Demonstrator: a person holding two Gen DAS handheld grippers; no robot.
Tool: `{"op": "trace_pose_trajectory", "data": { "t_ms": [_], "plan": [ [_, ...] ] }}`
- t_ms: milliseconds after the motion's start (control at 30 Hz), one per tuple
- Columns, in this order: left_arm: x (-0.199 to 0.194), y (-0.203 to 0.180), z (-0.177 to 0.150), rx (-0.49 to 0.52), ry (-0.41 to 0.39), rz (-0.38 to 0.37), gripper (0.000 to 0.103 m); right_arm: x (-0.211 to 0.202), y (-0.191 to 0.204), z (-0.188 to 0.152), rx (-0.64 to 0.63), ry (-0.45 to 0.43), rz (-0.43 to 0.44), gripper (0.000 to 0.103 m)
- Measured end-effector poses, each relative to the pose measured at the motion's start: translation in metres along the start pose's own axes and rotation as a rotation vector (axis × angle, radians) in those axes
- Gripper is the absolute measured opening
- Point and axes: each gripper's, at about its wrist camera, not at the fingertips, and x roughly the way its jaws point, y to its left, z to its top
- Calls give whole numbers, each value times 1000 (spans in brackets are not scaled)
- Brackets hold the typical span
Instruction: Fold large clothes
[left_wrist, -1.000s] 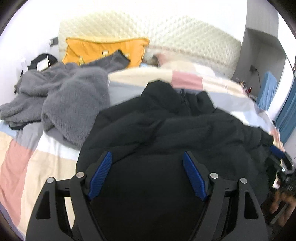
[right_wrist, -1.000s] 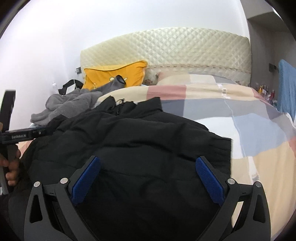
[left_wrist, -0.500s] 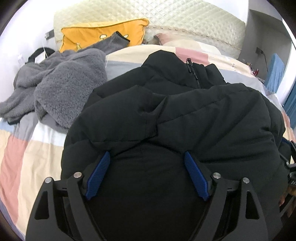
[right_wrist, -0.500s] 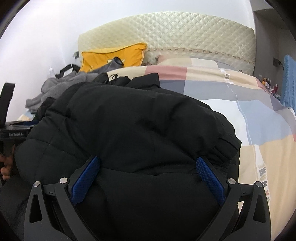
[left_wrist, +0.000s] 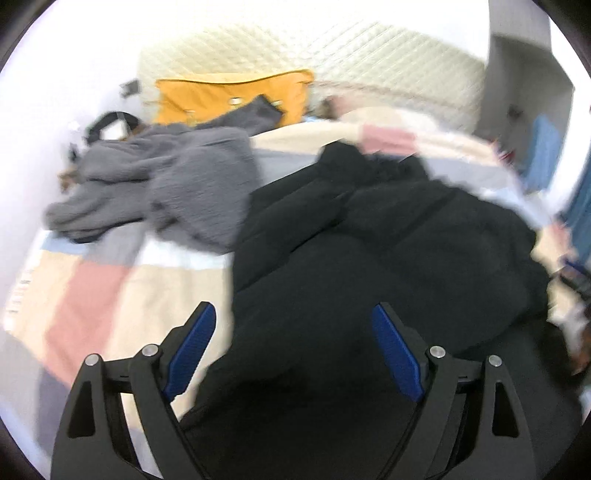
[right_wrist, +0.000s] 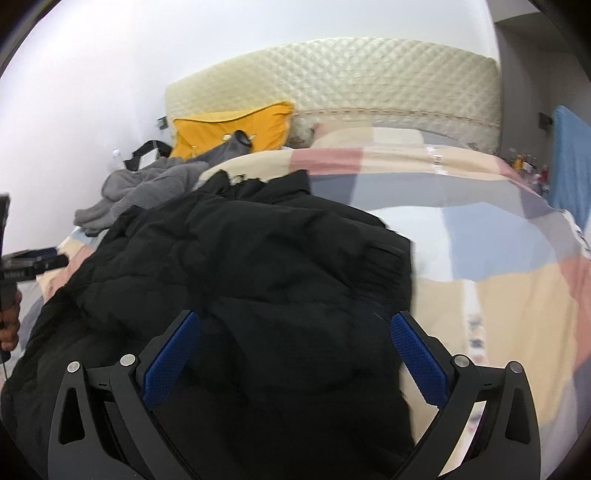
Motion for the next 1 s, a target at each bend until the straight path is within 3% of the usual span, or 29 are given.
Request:
{"op": "trace_pose_trajectory", "data": {
  "t_ms": [200,333,467,700,767,1000],
  "plan": [
    [24,20,-26,-11,154,93,87,-9,-26,-27,88,105,-43,103],
    [38,30,-34,-27,217,84,87,-2,-35,-38,86,176,-116,103],
    [50,30,-41,9,240,168,87,8,-46,-46,124,219,-141,103],
    [58,45,-37,-92,242,180,87,42,-40,-62,43,326,-188,103],
    [59,52,-33,-139,225,186,87,48,-38,-58,45,322,-208,103],
    [54,69,-24,-232,170,197,87,28,-37,-33,86,146,-267,103]
  ]
}}
